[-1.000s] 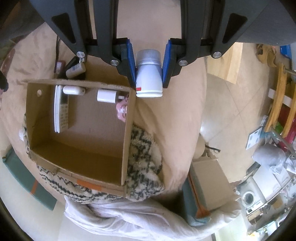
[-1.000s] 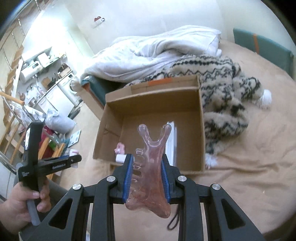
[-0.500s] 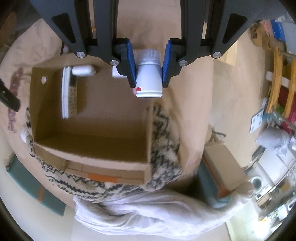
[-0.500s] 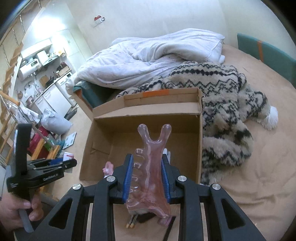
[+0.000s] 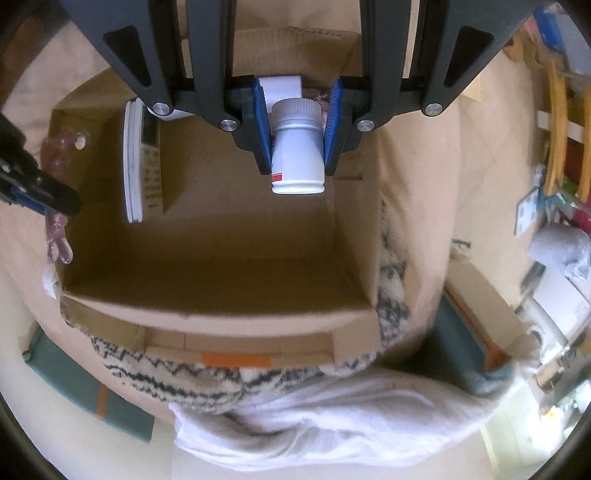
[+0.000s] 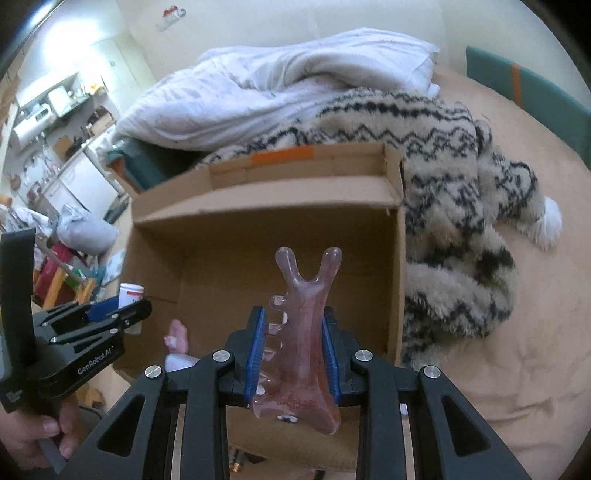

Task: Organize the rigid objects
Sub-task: 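Carry the pill bottle and pink comb into the box and open both grippers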

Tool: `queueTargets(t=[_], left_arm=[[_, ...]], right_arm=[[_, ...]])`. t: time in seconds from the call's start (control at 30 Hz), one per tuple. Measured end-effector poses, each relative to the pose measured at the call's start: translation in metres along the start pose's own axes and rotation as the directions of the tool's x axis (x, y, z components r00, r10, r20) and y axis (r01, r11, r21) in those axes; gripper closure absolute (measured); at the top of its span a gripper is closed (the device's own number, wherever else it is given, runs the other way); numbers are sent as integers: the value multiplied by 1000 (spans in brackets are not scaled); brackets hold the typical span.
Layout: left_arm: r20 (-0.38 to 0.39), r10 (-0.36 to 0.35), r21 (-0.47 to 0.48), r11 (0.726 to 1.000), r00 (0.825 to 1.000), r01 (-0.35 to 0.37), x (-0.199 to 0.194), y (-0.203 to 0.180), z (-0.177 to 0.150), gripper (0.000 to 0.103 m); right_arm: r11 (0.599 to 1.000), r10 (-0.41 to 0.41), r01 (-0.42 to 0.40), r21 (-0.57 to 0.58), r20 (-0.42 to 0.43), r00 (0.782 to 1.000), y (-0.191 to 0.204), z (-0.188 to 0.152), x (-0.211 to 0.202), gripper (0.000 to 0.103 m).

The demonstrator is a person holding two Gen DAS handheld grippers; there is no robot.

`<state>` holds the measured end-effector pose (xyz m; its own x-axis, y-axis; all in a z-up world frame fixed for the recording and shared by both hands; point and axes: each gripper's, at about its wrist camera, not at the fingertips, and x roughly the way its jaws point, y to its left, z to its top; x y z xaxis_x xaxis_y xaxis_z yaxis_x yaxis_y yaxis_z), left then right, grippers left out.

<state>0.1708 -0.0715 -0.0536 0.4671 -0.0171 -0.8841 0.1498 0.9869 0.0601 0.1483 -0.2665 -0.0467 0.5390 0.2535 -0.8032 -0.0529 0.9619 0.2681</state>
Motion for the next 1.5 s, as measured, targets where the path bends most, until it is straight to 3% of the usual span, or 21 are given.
queueTargets(t=[0.47,1.17,1.23,1.27,1.33,1.37,1.43,1.5], left_arm=[[-101,8,-33,999,995,-11,30,8,-10,79],[-129,6,-29,1000,992,-10,34,6,-12,79],[-136,-2,-29,1000,991,-2,33,6,-11,77],[-137,-9,-32,999,991,5,33,6,-11,70],[-127,-31,-44,999,991,26,29,6,-11,57],[-110,-53,-58,997,993,47,26,7,-10,48],[-73,-67,-65,996,995,63,18,6,-8,41],[-51,-47,-50,998,998,45,13,3,-6,41]], right_arm=[[996,-78,84,31,-142,987,-9,-13,35,73],[996,-54,63,55,-147,988,-10,-12,35,73],[997,-53,61,51,-137,989,-8,-11,34,69],[997,-52,58,44,-124,991,-6,-10,31,66],[998,-49,53,39,-94,994,-4,-8,26,34],[998,-49,52,33,-78,996,-2,-7,23,33],[999,-38,40,23,-71,997,1,-5,22,32],[1000,-16,18,24,-62,998,3,-4,20,24]])
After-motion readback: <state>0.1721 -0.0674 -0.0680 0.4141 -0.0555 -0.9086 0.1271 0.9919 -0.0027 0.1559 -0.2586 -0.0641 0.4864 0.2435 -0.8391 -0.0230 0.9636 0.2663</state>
